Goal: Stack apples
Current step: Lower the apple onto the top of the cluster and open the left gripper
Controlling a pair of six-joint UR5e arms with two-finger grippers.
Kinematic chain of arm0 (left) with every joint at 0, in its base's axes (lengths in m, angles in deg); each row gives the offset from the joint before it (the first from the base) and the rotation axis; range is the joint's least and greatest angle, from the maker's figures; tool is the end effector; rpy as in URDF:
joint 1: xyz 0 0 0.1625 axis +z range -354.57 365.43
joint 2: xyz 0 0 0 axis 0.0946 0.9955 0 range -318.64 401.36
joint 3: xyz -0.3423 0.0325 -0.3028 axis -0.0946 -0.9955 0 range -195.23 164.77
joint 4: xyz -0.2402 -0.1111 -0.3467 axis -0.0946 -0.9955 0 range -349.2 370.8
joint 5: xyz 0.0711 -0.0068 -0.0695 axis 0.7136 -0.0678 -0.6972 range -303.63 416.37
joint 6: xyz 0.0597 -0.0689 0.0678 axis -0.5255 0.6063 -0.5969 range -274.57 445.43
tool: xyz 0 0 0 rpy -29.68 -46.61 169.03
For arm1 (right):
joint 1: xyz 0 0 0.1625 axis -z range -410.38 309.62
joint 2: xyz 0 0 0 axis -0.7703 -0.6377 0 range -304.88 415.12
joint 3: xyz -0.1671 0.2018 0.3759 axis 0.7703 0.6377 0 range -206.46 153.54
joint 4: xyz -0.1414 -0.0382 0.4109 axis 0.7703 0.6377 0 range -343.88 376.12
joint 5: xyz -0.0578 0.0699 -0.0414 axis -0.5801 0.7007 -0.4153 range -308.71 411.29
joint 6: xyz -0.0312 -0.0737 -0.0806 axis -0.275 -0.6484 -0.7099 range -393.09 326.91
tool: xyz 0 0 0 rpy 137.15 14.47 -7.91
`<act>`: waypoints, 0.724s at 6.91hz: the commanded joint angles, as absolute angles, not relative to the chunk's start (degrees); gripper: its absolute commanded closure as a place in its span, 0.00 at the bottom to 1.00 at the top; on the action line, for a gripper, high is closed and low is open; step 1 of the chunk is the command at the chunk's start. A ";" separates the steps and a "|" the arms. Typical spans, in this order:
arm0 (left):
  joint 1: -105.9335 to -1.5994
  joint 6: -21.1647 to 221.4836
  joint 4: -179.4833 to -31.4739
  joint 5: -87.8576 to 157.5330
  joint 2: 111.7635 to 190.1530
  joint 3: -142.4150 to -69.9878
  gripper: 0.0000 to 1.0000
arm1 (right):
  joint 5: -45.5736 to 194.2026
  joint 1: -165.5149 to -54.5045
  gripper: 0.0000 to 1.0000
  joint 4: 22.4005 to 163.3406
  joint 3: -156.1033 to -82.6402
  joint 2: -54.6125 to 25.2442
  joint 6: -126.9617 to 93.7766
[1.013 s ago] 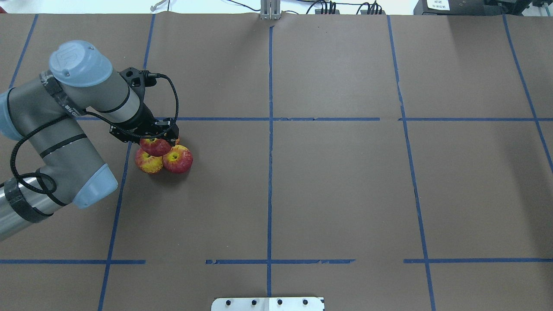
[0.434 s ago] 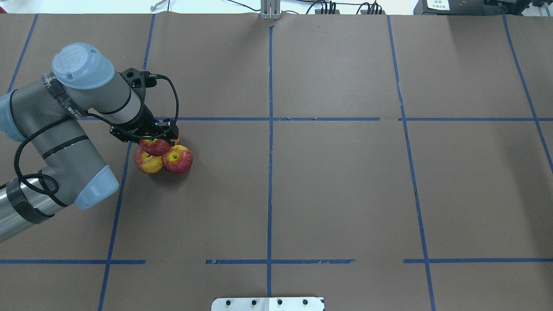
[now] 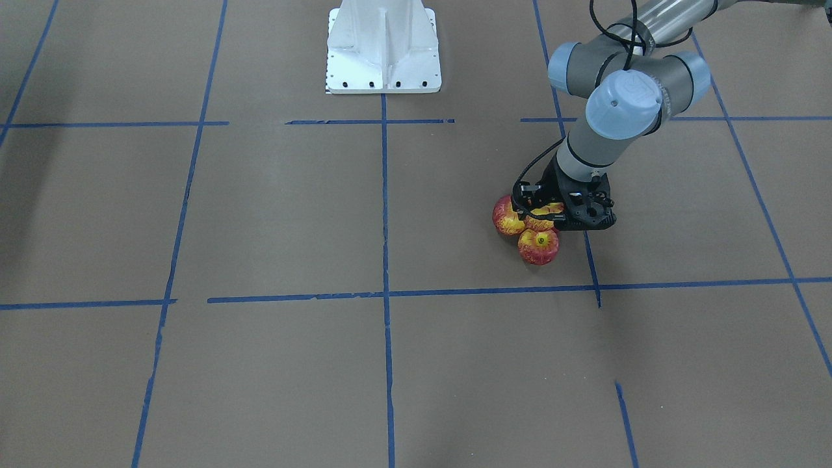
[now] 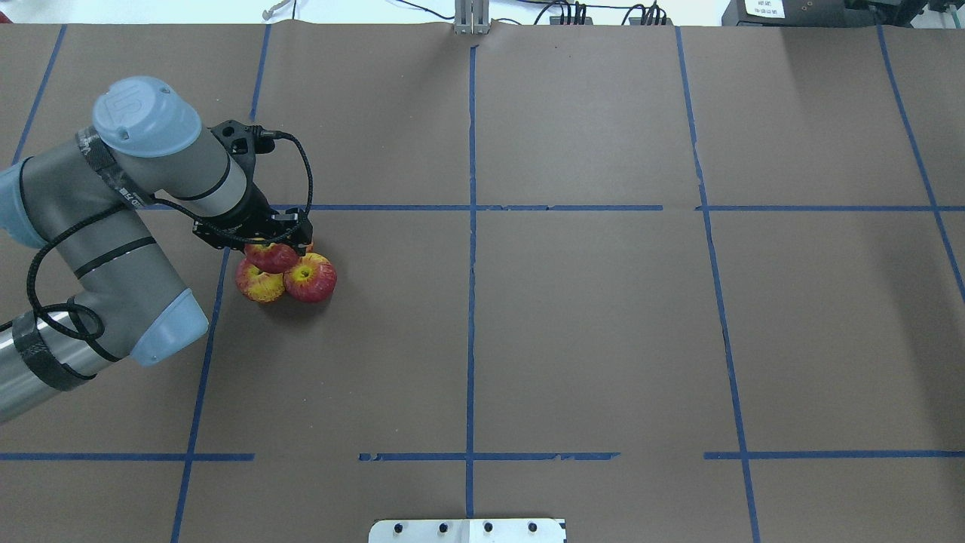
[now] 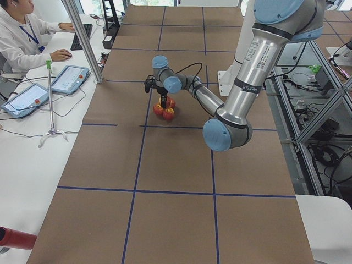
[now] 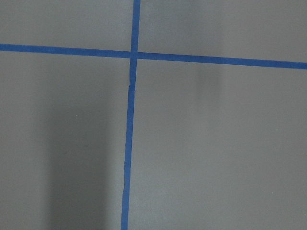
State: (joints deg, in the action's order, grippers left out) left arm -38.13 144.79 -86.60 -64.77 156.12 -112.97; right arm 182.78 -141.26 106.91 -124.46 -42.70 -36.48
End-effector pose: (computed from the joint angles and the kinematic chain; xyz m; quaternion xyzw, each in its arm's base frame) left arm 0.4420 -0.5233 0.3662 -0.0030 0.4142 -0.0109 0.9101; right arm 0.0649 -0.4508 0.7014 0.0082 -0.3541 -0.0186 0.9350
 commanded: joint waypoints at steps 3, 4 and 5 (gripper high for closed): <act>-38.16 145.10 -86.67 -64.74 155.89 -114.36 0.00 | 182.78 -141.26 0.00 106.91 -124.46 -42.70 -36.43; -38.86 145.19 -86.41 -64.66 155.28 -116.63 0.00 | 182.78 -141.26 0.00 106.91 -124.46 -42.70 -36.43; -42.17 144.67 -85.36 -64.65 155.01 -120.75 0.00 | 182.78 -141.26 0.00 106.91 -124.46 -42.70 -36.52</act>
State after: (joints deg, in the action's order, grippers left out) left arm -39.52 145.02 -86.23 -64.68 155.40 -116.91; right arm 182.78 -141.26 106.92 -124.46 -42.70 -36.46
